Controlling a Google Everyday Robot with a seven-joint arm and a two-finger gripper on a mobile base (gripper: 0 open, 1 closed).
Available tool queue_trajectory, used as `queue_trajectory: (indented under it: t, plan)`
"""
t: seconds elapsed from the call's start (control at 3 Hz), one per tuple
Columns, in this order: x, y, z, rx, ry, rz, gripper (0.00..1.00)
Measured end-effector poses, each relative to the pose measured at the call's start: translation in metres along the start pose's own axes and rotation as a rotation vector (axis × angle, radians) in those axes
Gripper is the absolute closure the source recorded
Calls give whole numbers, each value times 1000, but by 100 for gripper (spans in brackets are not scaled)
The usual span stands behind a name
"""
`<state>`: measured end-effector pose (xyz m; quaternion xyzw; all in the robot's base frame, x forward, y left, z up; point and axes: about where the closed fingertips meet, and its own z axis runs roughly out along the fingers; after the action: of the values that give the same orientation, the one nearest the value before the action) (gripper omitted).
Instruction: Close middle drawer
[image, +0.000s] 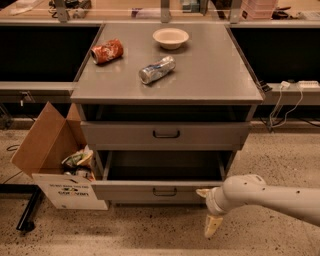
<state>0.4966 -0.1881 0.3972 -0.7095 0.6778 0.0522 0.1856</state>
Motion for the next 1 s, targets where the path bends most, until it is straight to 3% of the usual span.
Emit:
queue_trajectory:
  t: [0.33,0.67,1.0]
  plan:
    - [0,-2,3,-12,14,2,0]
    - [8,-15,9,-25,29,17,15]
    - [15,-41,11,-5,41,33,38]
